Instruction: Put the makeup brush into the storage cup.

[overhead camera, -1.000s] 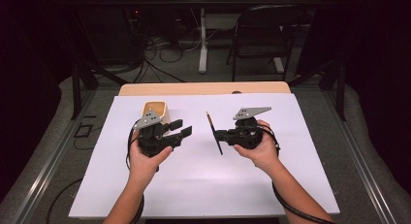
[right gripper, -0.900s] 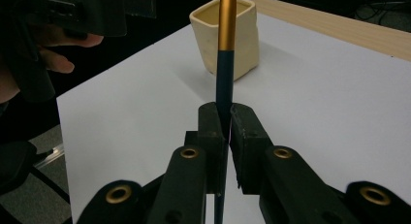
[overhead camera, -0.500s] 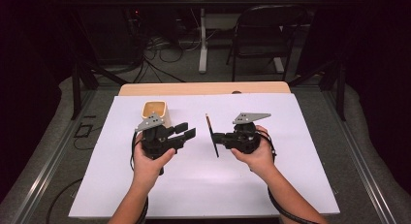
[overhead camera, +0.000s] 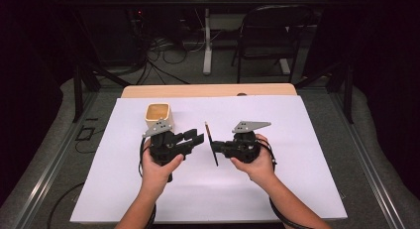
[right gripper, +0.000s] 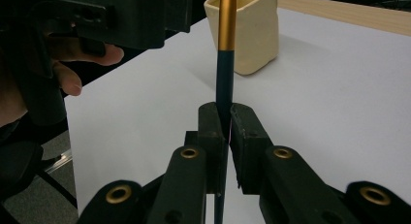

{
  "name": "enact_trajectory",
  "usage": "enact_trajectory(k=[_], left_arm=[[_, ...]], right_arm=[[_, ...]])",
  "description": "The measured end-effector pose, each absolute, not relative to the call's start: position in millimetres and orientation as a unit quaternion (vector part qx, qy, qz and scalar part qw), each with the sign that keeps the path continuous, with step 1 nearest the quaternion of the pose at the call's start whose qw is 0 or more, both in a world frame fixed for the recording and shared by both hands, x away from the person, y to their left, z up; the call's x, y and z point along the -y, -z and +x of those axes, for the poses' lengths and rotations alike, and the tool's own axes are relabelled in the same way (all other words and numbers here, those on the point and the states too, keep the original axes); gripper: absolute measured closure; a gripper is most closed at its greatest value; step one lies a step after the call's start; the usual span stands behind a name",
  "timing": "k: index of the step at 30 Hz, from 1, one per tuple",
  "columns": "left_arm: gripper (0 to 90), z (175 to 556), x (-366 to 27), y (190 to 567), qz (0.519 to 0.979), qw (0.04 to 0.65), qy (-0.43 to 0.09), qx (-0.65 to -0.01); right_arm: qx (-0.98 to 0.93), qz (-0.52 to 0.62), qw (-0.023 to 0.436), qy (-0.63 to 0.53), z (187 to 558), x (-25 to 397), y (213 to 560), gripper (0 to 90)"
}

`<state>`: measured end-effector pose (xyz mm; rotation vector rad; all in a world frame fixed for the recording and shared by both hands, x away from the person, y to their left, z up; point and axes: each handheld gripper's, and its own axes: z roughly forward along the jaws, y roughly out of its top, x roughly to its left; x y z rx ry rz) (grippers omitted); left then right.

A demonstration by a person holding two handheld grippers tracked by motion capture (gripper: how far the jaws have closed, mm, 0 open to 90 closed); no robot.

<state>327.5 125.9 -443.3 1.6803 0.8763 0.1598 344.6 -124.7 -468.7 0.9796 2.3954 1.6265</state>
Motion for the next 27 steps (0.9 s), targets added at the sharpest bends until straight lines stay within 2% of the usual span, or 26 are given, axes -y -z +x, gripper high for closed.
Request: enact_trajectory(k=[17, 27], left_arm=[[63.3, 329, -122, 449, 0.714, 0.584, -0.050, -0.382], [67.9, 330, -121, 450, 0.709, 0.584, -0.041, -0.393]], right_arm=[[-0.781, 0.311, 0.034, -0.540, 339, 115, 471, 83.6], [-0.787, 0.300, 0.030, -0.538, 335, 109, 473, 83.6]])
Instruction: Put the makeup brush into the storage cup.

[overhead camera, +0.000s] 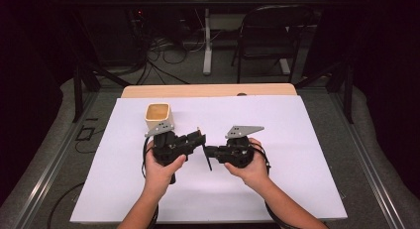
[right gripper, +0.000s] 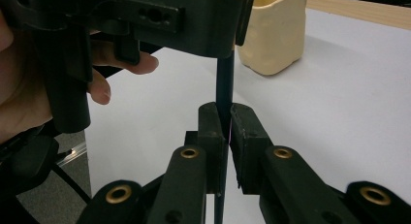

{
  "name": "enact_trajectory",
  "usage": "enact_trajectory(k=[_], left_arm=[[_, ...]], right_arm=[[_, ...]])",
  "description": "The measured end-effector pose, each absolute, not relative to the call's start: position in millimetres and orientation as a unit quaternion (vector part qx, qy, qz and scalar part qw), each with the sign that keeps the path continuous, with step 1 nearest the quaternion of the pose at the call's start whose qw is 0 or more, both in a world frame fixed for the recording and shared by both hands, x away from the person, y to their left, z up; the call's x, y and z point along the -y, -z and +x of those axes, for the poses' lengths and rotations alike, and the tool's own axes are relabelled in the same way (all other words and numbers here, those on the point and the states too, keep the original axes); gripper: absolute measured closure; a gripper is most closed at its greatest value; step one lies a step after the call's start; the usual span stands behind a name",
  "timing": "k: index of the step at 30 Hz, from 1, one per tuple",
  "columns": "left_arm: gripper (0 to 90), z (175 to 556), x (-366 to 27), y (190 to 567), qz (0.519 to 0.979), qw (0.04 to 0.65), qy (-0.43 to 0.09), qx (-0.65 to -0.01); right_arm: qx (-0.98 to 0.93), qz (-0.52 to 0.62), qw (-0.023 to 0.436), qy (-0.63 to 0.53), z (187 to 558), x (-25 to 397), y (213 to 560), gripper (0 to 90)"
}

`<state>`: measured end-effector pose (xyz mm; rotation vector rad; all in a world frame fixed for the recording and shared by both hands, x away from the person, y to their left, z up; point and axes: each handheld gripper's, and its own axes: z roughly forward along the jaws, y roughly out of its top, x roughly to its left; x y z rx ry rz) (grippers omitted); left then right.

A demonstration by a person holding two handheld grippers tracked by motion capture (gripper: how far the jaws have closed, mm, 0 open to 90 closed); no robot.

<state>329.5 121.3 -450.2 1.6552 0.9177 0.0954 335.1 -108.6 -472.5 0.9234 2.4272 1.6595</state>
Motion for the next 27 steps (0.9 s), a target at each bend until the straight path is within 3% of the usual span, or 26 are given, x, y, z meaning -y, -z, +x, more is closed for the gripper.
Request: enact_trajectory(k=[27], left_arm=[[81.3, 328.5, -120.6, 450.7, 0.709, 0.579, -0.034, -0.401]], right_arm=[[-0.794, 0.286, 0.024, -0.536, 331.6, 102.0, 473.5, 83.6]])
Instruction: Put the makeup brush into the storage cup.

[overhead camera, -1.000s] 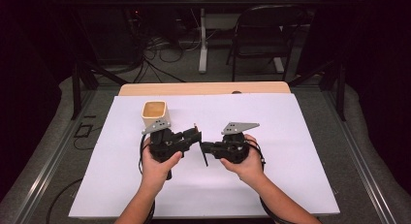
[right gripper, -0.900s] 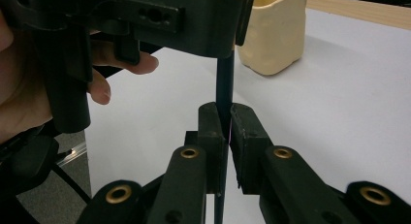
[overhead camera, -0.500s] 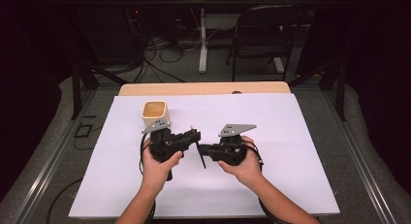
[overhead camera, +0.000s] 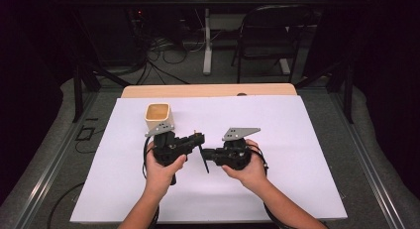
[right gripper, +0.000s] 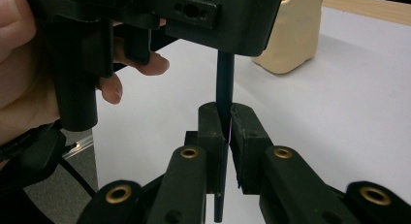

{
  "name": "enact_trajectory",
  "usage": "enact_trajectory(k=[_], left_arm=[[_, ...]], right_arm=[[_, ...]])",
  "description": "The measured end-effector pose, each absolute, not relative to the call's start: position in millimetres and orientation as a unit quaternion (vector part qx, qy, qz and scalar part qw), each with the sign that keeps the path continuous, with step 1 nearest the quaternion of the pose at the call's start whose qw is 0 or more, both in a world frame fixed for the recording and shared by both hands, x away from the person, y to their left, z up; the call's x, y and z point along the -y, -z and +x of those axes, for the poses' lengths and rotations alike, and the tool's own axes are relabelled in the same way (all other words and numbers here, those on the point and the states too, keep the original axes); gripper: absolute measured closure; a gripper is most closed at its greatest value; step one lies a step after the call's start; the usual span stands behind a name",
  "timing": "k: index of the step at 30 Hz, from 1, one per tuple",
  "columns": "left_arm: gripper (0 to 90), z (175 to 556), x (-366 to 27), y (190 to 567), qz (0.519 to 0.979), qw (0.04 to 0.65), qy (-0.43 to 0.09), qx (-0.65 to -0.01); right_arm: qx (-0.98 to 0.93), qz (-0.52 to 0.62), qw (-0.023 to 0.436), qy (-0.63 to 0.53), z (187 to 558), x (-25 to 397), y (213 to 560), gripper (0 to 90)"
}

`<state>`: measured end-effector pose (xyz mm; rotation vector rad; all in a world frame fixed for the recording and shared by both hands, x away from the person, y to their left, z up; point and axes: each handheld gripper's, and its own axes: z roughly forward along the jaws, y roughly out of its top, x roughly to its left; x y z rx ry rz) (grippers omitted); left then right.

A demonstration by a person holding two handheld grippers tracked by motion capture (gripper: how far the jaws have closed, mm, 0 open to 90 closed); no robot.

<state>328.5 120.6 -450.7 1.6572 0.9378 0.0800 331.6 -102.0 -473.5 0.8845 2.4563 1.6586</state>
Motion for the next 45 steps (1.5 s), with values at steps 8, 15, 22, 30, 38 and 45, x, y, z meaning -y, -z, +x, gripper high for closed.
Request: enact_trajectory(k=[8, 15, 22, 30, 38, 45], left_arm=[[83.1, 328, -121, 451, 0.709, 0.579, -0.032, -0.402], [83.3, 329, -121, 451, 0.708, 0.579, -0.029, -0.403], [83.4, 329, -122, 451, 0.703, 0.583, -0.026, -0.406], [83.3, 328, -122, 450, 0.703, 0.586, -0.034, -0.402], [83.4, 327, -129, 449, 0.707, 0.578, -0.078, -0.400], [83.4, 327, -131, 450, 0.716, 0.566, -0.112, -0.393]], right_arm=[[-0.795, 0.285, 0.023, -0.535, 332, 102, 474, 83.6], [-0.794, 0.285, 0.023, -0.536, 332, 102, 474, 83.6], [-0.794, 0.286, 0.023, -0.537, 332, 102, 474, 83.5], [-0.792, 0.284, 0.021, -0.540, 333, 104, 473, 83.4], [-0.789, 0.289, 0.041, -0.541, 339, 112, 473, 66.4], [-0.792, 0.294, 0.069, -0.530, 345, 118, 477, 57.0]])
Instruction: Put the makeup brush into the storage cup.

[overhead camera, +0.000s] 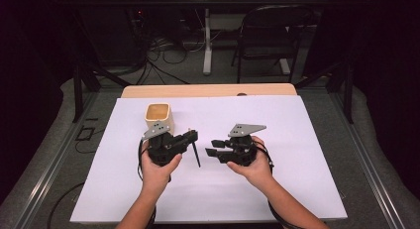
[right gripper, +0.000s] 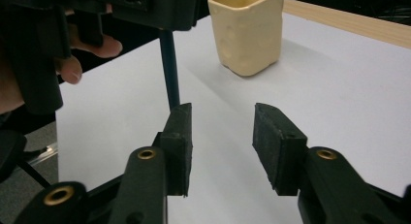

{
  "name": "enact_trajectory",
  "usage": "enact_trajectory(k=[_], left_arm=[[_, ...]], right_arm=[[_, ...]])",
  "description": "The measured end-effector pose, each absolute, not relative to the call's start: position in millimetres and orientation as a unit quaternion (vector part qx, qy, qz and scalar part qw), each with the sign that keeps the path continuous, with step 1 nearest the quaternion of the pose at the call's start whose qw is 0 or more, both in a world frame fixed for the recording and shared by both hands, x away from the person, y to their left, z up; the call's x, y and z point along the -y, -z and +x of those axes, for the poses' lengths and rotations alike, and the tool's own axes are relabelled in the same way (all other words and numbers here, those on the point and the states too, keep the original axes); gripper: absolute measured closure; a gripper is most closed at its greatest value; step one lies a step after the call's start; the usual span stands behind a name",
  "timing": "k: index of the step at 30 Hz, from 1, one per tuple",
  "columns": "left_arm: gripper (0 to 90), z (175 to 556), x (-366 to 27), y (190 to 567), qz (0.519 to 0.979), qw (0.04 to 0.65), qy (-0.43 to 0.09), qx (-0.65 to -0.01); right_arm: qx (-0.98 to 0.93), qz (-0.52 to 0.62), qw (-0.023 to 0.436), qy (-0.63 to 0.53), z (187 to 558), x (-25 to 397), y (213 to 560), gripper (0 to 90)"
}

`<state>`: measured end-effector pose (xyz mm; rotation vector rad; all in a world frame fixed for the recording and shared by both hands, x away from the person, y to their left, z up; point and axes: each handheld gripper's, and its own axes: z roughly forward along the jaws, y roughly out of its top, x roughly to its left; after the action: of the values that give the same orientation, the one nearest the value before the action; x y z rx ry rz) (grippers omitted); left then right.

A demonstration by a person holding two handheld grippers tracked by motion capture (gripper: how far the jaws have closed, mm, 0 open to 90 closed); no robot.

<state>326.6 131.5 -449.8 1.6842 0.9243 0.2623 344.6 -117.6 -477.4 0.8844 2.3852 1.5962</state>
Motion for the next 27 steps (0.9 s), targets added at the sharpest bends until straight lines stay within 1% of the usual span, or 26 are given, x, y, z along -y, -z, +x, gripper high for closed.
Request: enact_trajectory(k=[1, 4, 15, 21, 22, 23, 27], left_arm=[[83.4, 327, -132, 450, 0.717, 0.564, -0.114, -0.393], [83.4, 327, -133, 451, 0.717, 0.561, -0.123, -0.394], [83.4, 328, -139, 454, 0.721, 0.547, -0.163, -0.392], [83.4, 329, -142, 455, 0.720, 0.542, -0.176, -0.397], [83.4, 329, -143, 456, 0.719, 0.542, -0.177, -0.397], [83.4, 330, -143, 456, 0.718, 0.543, -0.180, -0.397], [83.4, 329, -146, 457, 0.714, 0.542, -0.191, -0.400]], right_arm=[[-0.793, 0.293, 0.073, -0.528, 345, 118, 478, 55.7], [-0.796, 0.294, 0.076, -0.524, 346, 119, 480, 55.3], [-0.799, 0.298, 0.088, -0.515, 348, 121, 485, 57.1], [-0.805, 0.298, 0.104, -0.502, 350, 122, 488, 47.5], [-0.805, 0.298, 0.104, -0.502, 350, 122, 488, 47.5], [-0.805, 0.301, 0.108, -0.501, 351, 122, 488, 45.5], [-0.803, 0.305, 0.109, -0.500, 352, 124, 489, 44.1]])
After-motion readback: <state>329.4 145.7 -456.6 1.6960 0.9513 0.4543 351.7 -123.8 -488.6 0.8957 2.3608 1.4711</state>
